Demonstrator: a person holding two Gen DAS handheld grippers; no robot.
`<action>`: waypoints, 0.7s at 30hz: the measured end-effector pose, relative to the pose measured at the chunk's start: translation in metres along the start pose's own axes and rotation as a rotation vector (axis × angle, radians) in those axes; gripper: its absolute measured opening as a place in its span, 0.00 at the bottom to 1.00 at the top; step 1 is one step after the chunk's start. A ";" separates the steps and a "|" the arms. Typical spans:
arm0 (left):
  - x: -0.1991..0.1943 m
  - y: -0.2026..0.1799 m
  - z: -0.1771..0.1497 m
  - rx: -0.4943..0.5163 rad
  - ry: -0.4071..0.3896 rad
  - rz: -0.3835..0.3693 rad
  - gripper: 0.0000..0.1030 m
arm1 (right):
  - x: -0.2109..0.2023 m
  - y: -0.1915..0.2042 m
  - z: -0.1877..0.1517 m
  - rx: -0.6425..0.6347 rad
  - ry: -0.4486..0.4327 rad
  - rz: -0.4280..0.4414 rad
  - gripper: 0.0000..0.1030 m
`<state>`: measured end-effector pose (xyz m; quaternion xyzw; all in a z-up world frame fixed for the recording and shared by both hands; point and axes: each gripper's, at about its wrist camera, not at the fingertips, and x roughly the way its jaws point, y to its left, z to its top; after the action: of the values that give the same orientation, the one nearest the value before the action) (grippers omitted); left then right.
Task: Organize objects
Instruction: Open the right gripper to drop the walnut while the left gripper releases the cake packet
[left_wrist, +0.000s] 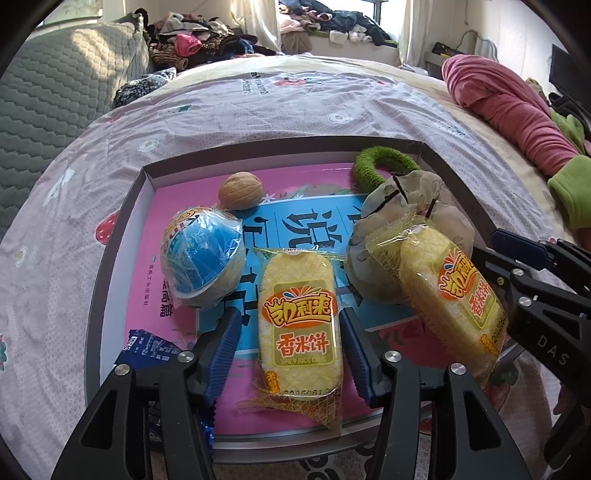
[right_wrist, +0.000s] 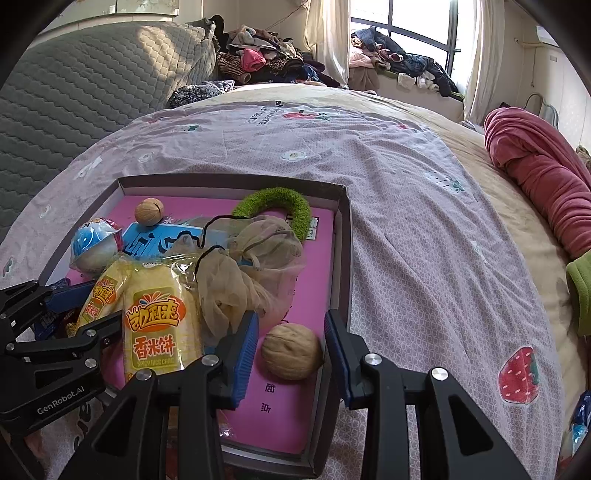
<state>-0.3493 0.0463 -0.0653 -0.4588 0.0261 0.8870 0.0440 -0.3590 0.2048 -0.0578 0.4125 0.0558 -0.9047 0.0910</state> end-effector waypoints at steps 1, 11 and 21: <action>0.000 0.001 0.000 -0.001 0.002 -0.001 0.56 | 0.000 0.000 0.000 0.001 0.000 0.000 0.36; -0.006 -0.001 0.001 0.009 0.000 0.002 0.70 | -0.004 -0.004 0.002 0.008 -0.014 -0.002 0.37; -0.023 0.005 0.006 -0.012 -0.042 0.020 0.77 | -0.019 -0.004 0.006 0.032 -0.048 0.018 0.53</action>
<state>-0.3414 0.0409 -0.0431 -0.4399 0.0243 0.8971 0.0329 -0.3523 0.2102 -0.0396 0.3926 0.0353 -0.9142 0.0938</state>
